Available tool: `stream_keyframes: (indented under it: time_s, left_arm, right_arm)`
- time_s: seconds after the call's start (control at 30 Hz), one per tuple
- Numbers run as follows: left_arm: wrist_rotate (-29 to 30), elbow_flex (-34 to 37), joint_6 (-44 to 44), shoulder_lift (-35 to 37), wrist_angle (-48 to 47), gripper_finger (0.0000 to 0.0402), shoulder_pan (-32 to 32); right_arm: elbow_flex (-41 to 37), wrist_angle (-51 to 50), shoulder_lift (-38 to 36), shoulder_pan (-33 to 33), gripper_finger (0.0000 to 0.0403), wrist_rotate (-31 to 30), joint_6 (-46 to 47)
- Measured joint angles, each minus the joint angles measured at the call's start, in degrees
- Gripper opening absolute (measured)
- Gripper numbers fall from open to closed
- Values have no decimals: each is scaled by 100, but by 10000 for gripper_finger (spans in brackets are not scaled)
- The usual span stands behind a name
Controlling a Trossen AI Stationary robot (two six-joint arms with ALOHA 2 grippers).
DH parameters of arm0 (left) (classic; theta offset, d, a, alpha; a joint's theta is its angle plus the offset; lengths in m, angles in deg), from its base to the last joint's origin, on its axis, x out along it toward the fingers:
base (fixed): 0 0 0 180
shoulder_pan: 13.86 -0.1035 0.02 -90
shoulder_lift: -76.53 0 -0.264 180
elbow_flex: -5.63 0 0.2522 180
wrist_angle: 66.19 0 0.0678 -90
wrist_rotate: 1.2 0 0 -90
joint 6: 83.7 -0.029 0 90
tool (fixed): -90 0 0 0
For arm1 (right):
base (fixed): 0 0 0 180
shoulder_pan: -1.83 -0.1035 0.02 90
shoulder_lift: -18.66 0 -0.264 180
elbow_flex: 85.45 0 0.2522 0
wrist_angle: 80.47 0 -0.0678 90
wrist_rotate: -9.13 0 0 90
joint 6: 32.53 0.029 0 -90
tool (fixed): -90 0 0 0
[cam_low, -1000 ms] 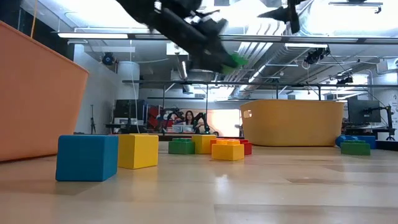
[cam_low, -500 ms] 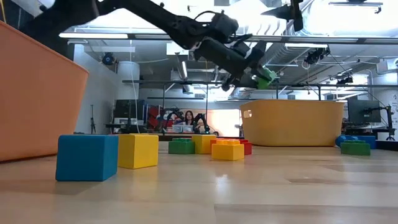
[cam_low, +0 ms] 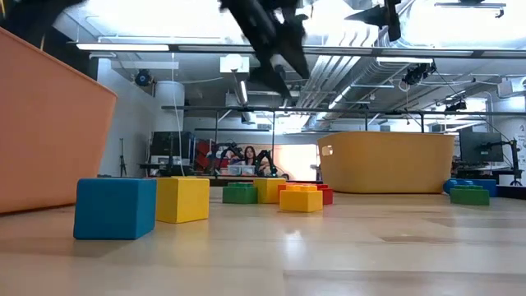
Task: Sort blocks by size
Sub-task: Remove the red game piece from the orange bin and put it into the yellow bin
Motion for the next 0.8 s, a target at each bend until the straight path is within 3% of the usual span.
stream_keyframes:
  time_s: [0.13, 0.23, 0.47, 0.6, 0.8]
  left_arm:
    - [761, 1208, 134, 1344, 319, 324, 910]
    - [1401, 2485, 801, 2535, 774, 324, 1624]
    - [2073, 5187, 4081, 5011, 694, 324, 3379]
    - [1893, 5711, 5670, 5358, -568, 323, 4133]
    - [1529, 5717, 5611, 4690, -1774, 323, 4599]
  right_arm:
    - [0, -268, 0, 0, 256, 2, -197]
    - [0, -608, 0, 0, 256, 9, -193]
    - [0, -1192, 0, 0, 256, 120, -168]
    - [0, -1313, 0, 2, 256, 120, -178]
    - [0, -1348, 2, 2, 256, 116, -151]
